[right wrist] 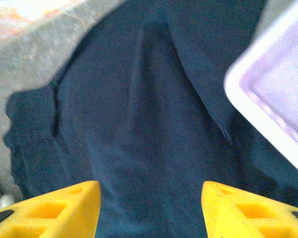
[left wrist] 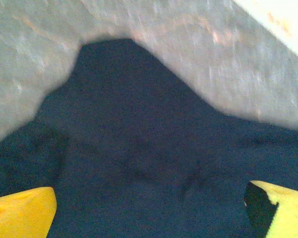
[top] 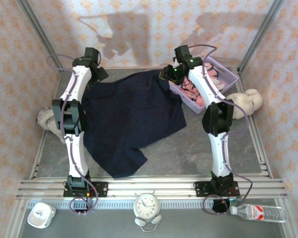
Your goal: Fold and stack the mixed laundry pile
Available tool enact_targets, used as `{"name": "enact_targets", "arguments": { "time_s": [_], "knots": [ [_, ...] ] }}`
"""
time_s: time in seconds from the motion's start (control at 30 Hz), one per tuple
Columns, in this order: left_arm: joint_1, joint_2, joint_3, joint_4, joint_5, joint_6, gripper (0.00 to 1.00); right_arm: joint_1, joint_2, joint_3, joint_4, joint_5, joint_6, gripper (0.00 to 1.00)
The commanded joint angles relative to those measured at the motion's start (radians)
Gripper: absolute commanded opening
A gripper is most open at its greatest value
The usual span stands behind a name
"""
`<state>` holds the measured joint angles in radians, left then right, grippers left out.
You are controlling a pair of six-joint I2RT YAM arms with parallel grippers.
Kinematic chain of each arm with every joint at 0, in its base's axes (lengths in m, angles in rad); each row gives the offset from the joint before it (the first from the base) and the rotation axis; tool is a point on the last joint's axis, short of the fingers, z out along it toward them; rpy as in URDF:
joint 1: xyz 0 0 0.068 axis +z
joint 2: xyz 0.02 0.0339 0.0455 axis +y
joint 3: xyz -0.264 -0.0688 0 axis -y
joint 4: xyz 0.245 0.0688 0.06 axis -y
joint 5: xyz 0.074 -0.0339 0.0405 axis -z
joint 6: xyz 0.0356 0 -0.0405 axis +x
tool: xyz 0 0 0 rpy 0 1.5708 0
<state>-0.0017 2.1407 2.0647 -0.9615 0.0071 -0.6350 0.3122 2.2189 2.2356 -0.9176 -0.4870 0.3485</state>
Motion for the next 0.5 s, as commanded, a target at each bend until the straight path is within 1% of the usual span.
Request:
{"name": "enact_targets", "arguments": {
  "time_s": [0.0, 0.07, 0.13, 0.23, 0.33, 0.47],
  "knots": [
    [-0.091, -0.244, -0.237, 0.133, 0.088, -0.07, 0.97, -0.006, -0.138, -0.157, 0.024, 0.086, -0.07, 0.55],
    [-0.133, -0.338, -0.422, 0.217, 0.115, -0.138, 0.97, -0.007, -0.183, -0.252, 0.023, 0.157, -0.086, 0.55],
    [-0.171, -0.391, -0.566, 0.276, 0.122, -0.195, 0.96, -0.008, -0.217, -0.319, 0.023, 0.214, -0.105, 0.56],
    [-0.221, -0.434, -0.739, 0.326, 0.115, -0.253, 0.96, -0.01, -0.237, -0.383, 0.001, 0.238, -0.124, 0.57],
    [-0.25, -0.441, -0.843, 0.355, 0.113, -0.285, 0.96, -0.024, -0.256, -0.475, 0.044, 0.175, -0.1, 0.59],
    [-0.255, -0.433, -0.918, 0.389, 0.07, -0.31, 0.97, -0.093, -0.263, -0.589, 0.13, 0.176, 0.005, 0.59]
  ]
}}
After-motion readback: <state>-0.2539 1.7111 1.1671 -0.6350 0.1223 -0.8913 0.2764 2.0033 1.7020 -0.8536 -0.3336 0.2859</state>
